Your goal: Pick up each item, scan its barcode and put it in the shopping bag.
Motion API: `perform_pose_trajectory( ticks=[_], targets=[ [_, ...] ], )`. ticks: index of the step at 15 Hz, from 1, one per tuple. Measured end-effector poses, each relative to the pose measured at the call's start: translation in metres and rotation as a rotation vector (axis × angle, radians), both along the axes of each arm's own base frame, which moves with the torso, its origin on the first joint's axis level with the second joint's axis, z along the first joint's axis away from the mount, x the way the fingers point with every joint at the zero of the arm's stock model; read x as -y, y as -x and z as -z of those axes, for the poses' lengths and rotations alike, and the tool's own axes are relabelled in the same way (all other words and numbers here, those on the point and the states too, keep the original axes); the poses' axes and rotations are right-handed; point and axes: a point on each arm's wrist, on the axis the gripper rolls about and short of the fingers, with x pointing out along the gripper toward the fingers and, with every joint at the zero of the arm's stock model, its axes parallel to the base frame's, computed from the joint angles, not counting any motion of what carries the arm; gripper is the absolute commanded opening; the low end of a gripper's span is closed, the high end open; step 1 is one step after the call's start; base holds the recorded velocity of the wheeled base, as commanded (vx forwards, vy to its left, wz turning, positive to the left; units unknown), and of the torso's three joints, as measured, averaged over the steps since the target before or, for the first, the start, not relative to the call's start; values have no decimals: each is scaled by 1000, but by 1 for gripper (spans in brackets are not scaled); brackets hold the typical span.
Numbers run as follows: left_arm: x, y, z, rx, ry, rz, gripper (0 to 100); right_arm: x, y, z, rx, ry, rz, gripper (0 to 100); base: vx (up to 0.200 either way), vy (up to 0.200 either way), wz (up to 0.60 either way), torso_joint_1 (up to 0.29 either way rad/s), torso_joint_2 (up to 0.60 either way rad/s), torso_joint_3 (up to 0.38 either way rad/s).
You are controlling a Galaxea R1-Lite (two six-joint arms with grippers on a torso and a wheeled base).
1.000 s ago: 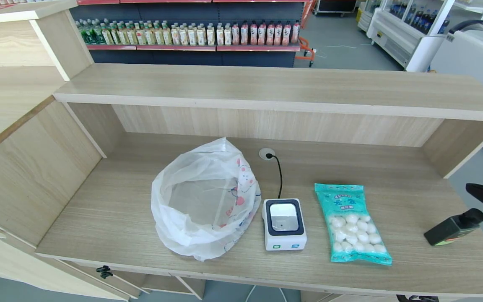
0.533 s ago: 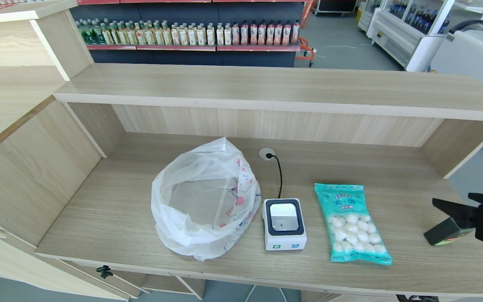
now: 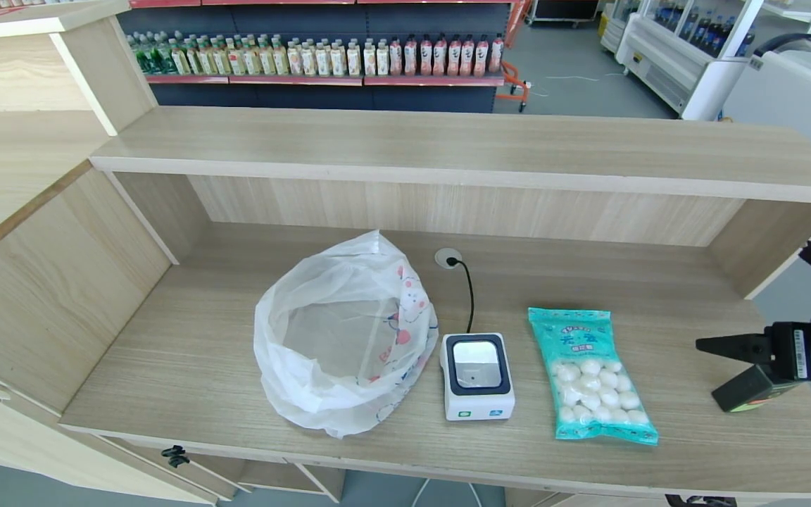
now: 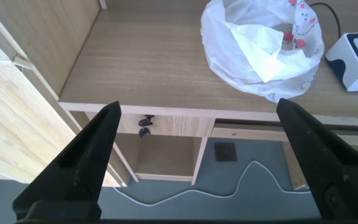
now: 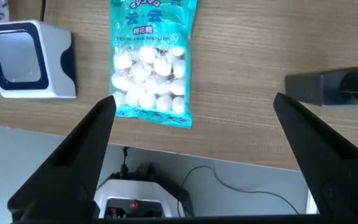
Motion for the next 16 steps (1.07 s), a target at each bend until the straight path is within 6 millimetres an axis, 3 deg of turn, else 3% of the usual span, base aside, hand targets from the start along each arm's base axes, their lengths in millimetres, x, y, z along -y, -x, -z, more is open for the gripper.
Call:
perform_pose_trajectory(
  ticks=[4, 9, 16],
  targets=[
    [0, 0, 0, 0, 0, 0, 100, -4, -17, 23, -78, -49, -94, 100, 0, 0, 0, 0, 0, 0],
    [0, 0, 0, 0, 0, 0, 100, -6, -6, 53, -149, 45, -268, 100, 0, 0, 0, 0, 0, 0],
    [0, 0, 0, 0, 0, 0, 100, 0, -13, 69, -199, 131, -219, 100, 0, 0, 0, 0, 0, 0]
  ],
)
